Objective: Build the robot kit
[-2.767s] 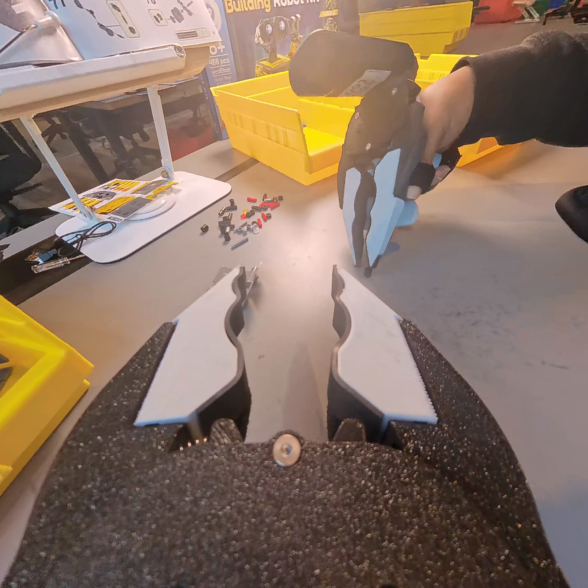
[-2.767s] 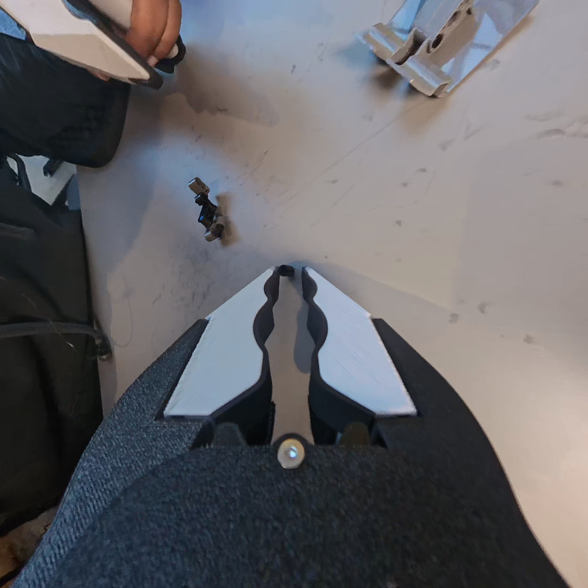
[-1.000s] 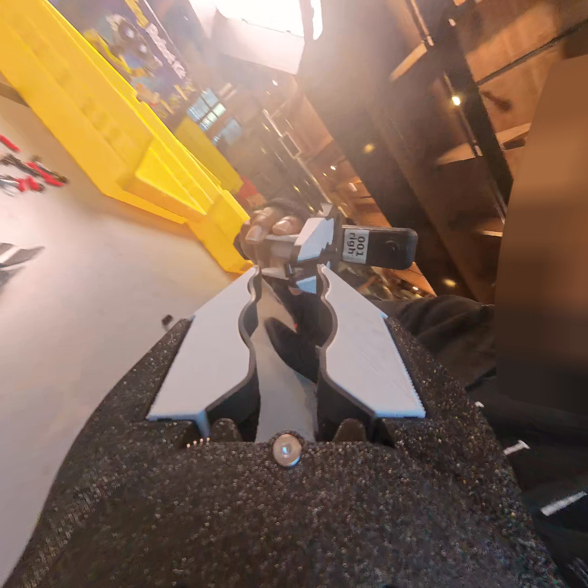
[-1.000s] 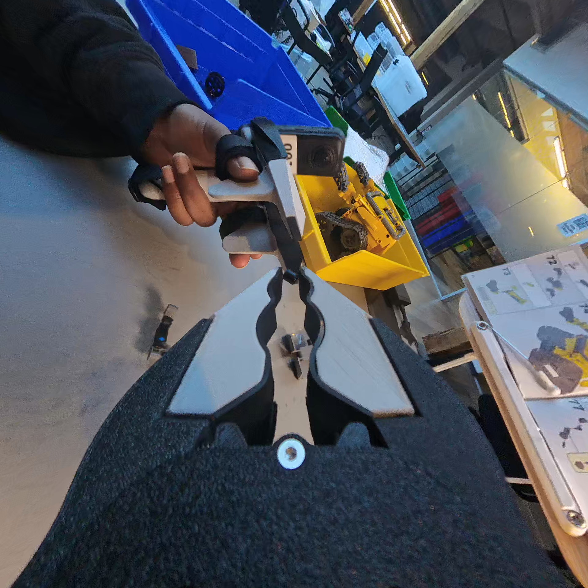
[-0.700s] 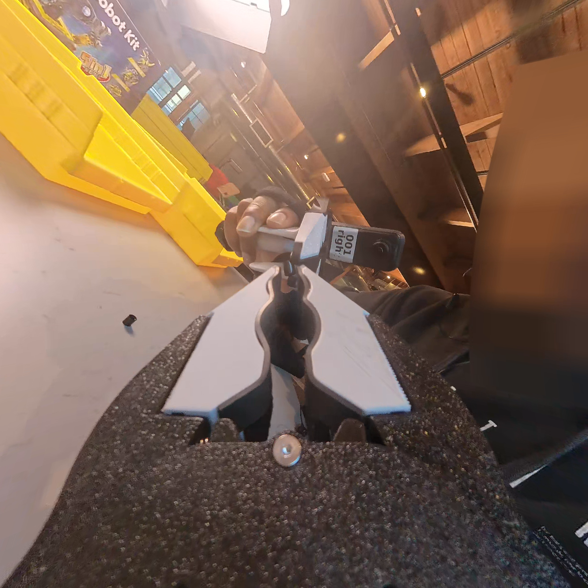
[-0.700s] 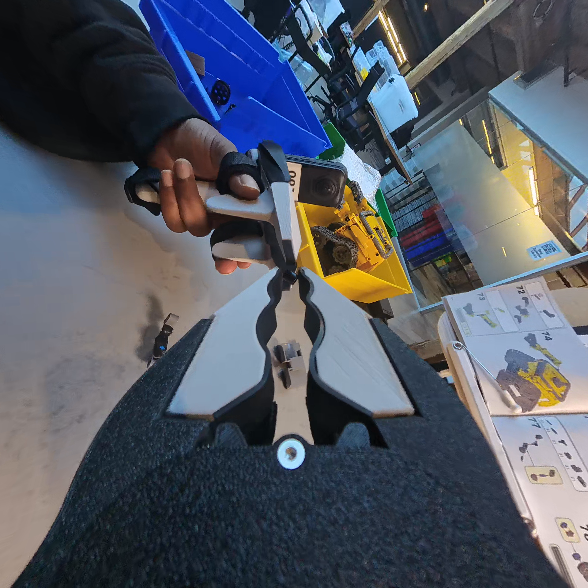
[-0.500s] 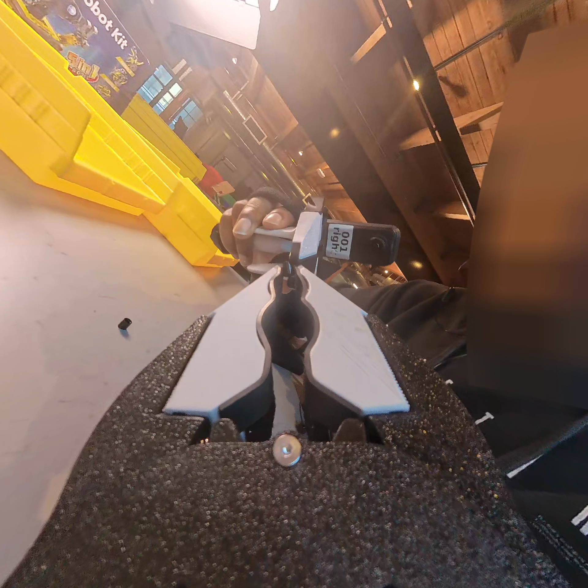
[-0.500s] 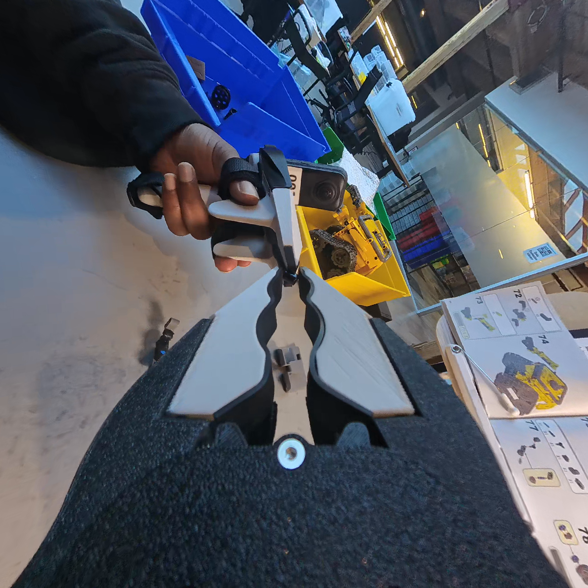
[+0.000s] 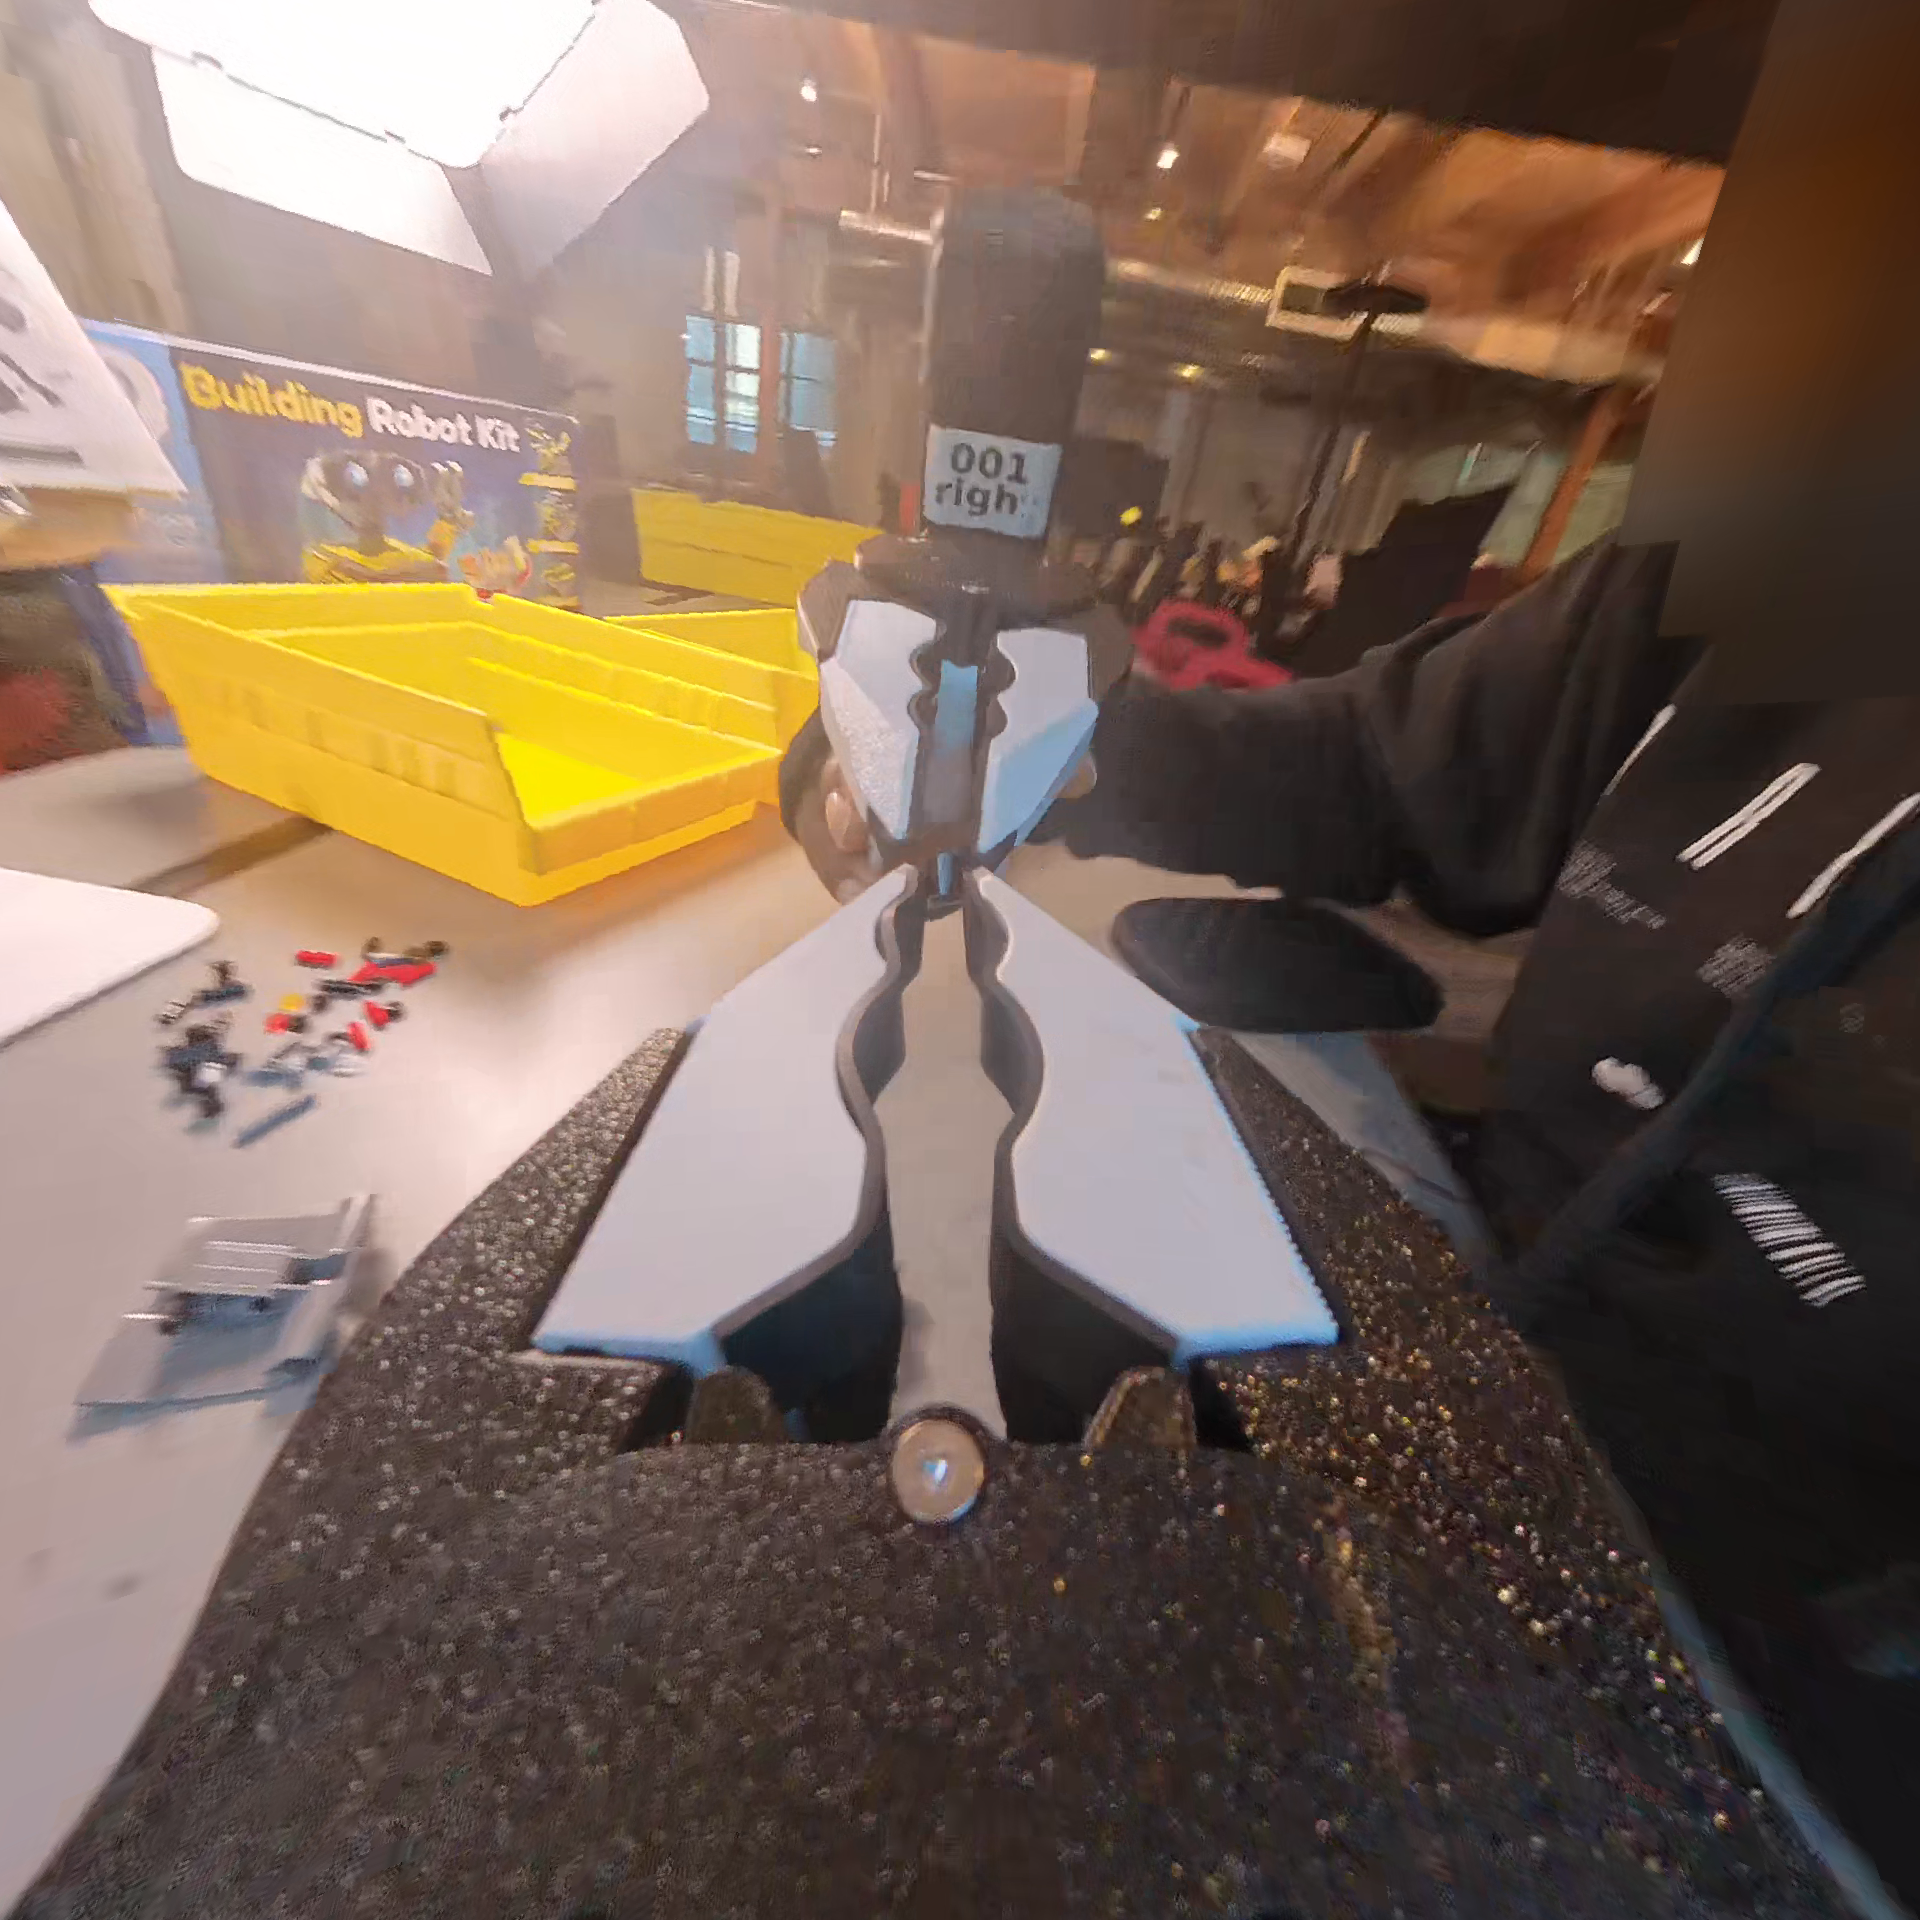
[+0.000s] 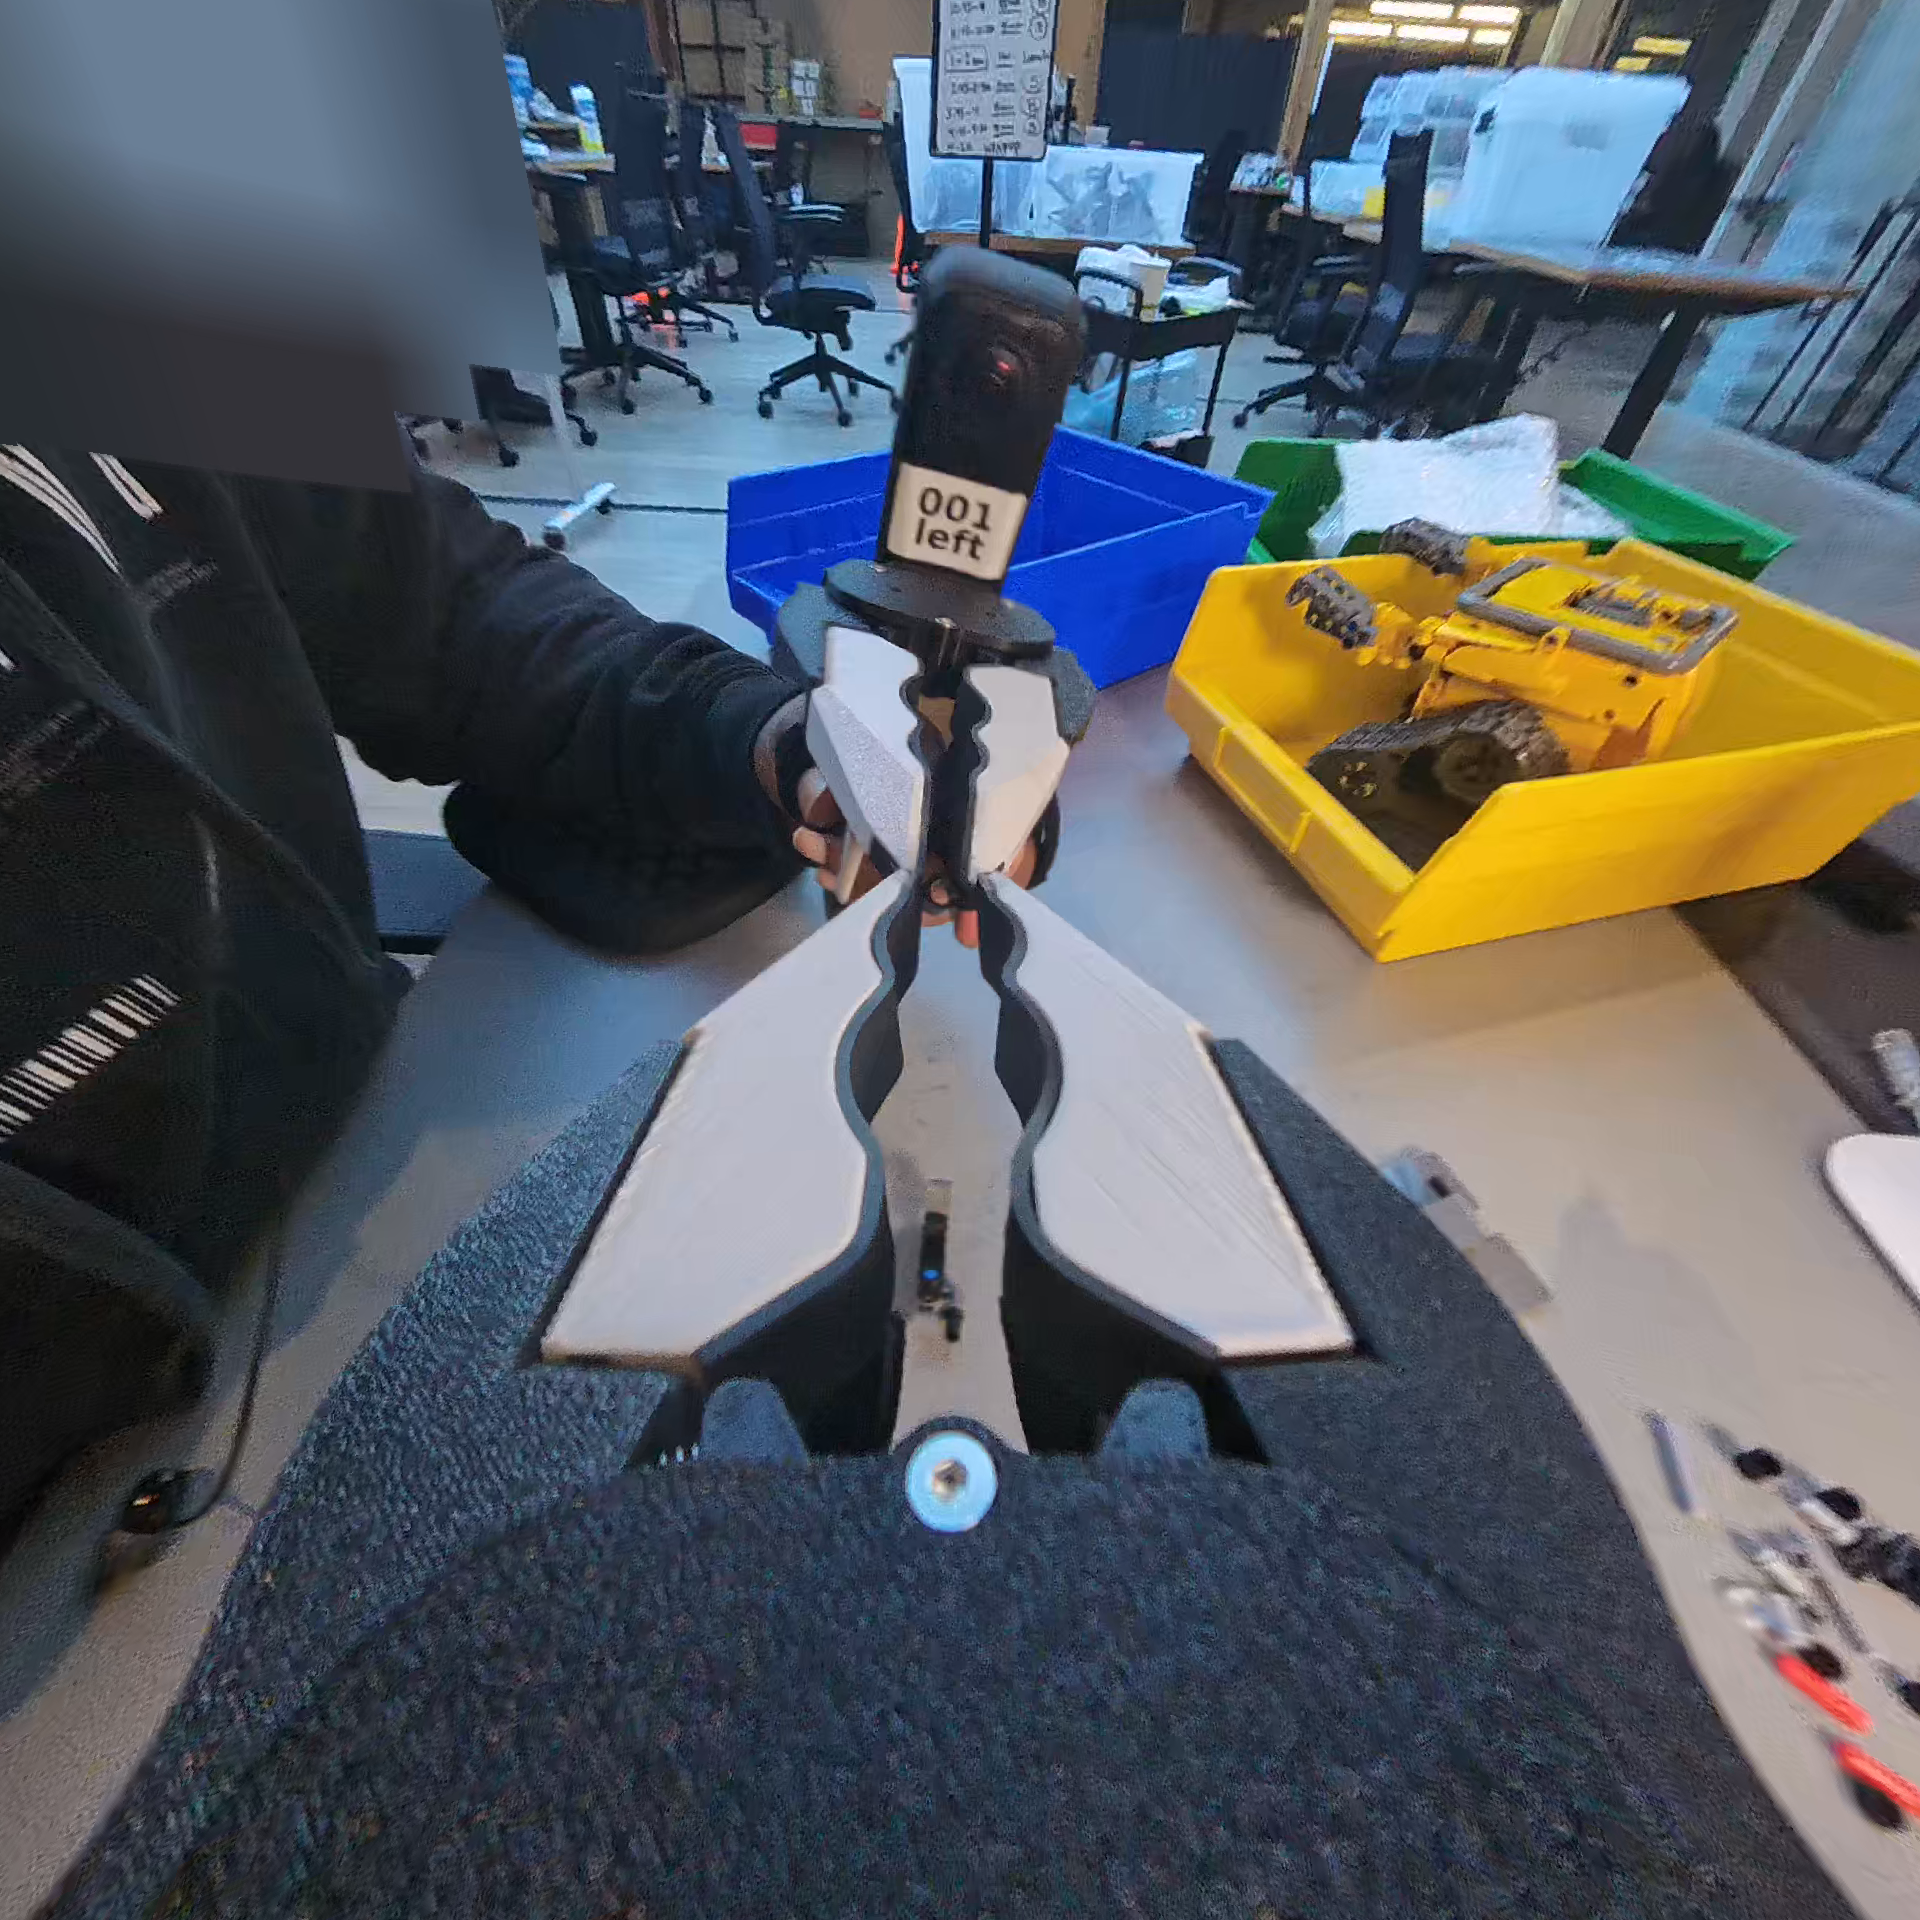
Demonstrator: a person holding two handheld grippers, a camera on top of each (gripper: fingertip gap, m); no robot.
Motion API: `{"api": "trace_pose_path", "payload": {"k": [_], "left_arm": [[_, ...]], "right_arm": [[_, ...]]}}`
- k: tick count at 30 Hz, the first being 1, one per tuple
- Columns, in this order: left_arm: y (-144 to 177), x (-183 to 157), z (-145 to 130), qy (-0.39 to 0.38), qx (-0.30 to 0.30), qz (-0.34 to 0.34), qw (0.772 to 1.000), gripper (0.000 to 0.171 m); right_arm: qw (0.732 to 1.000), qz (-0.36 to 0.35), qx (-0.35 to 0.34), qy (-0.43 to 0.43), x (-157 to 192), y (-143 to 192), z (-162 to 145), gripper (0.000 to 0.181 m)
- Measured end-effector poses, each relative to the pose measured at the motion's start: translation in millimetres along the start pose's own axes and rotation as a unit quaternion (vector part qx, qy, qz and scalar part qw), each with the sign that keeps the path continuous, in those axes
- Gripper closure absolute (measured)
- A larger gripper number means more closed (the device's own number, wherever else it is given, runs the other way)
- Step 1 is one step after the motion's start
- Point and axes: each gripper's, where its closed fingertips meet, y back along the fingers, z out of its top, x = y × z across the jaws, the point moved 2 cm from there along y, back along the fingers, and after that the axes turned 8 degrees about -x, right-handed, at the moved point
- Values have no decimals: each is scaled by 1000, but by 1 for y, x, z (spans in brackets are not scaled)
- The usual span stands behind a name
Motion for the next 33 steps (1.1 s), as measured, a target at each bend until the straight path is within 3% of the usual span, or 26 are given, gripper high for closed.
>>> {"api": "trace_pose_path", "payload": {"k": [4, 9, 17, 19, 22, 24, 26, 30, 33], "left_arm": [[-2, 0, -3, -135, 40, 47, 989, 166], [-4, 1, -7, -268, 84, 95, 955, 166], [-5, 10, -15, -377, 137, 151, 903, 166], [-5, 14, -18, -360, 142, 157, 909, 166], [1, 29, -24, -229, 132, 165, 950, 152], [8, 41, -23, -121, 109, 168, 972, 145], [15, 50, -21, -55, 87, 172, 980, 143], [20, 58, -24, -32, 88, 181, 979, 141], [17, 57, -30, -37, 101, 181, 978, 139]], "right_arm": [[993, 21, 0, -113, 1, 2, -7, 170], [973, 16, -24, -230, -3, 2, -10, 174], [969, -27, -1, -244, -12, 2, -19, 174], [970, -36, 9, -241, -14, 3, -23, 174], [974, -75, 57, -206, -33, 18, -33, 175], [967, -116, 147, -173, -54, 42, -56, 175], [945, -127, 262, -150, -63, 66, -91, 175], [918, -97, 350, -160, -52, 76, -130, 175], [914, -89, 365, -156, -49, 72, -141, 174]]}}
